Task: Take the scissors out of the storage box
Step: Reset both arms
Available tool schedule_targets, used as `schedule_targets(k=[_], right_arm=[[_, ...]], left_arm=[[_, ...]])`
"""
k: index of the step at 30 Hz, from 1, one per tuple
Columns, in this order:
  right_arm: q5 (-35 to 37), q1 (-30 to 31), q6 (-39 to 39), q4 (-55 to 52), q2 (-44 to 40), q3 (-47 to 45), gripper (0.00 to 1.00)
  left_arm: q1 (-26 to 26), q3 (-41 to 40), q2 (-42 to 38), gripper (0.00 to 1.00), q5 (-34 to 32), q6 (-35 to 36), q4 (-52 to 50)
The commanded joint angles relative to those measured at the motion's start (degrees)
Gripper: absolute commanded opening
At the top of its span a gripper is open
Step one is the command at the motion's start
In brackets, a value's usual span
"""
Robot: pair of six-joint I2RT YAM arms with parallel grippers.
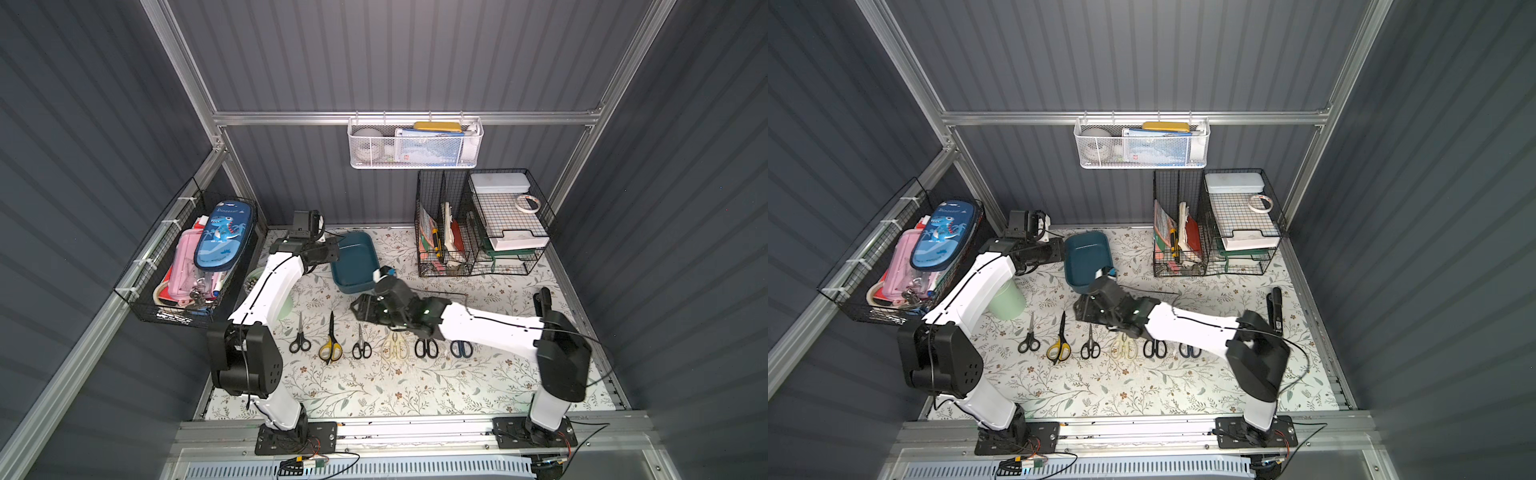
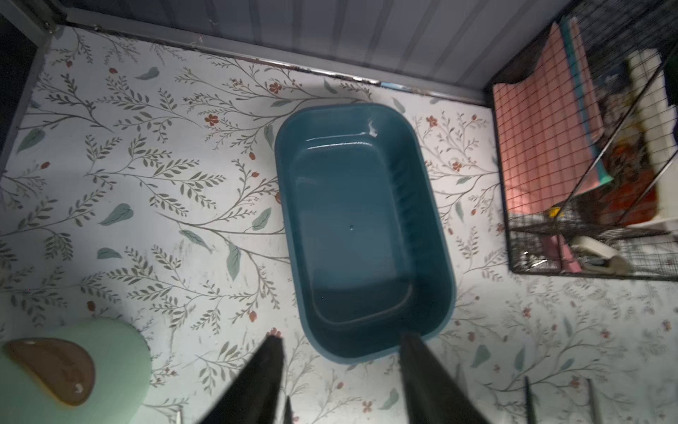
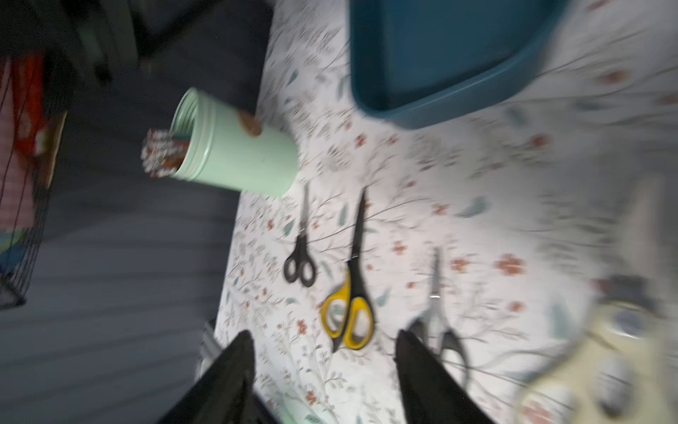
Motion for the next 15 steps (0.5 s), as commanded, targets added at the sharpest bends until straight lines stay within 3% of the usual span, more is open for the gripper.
schedule_targets(k=[1, 3, 6, 9, 12, 15], right_arm=[[11.60, -2.60, -15.13, -8.65, -10.99, -8.39, 0.99], [16.14, -4.18, -19.48, -9.58, -17.71, -13.72, 0.99], [13.00, -12.91, -24.25, -11.60, -27.38, -20.60, 0.99], [10.64, -26.16, -29.93, -9.59, -38.34, -27.10, 0.99], [3.57, -42.00, -38.00, 2.28, -46.43, -37.57, 0.99], [1.17, -54.43, -39.89, 7.87, -47.19, -43.00, 0.99]], left_arm=[[0.18, -5.19, -2.88, 0.99, 1.40, 1.20, 4.63], [0.07, -8.36, -4.75, 0.99, 0.96, 1.11, 7.15], [0.07, -11.93, -6.95, 1.00, -2.08, 1.40, 9.55], [0.07, -14.02, -8.43, 0.99, -4.46, 0.10, 9.84], [0.07, -16.49, -9.32, 0.99, -5.71, 1.40, 13.27], [0.16, -18.26, -8.91, 0.99, -9.27, 0.33, 15.38]])
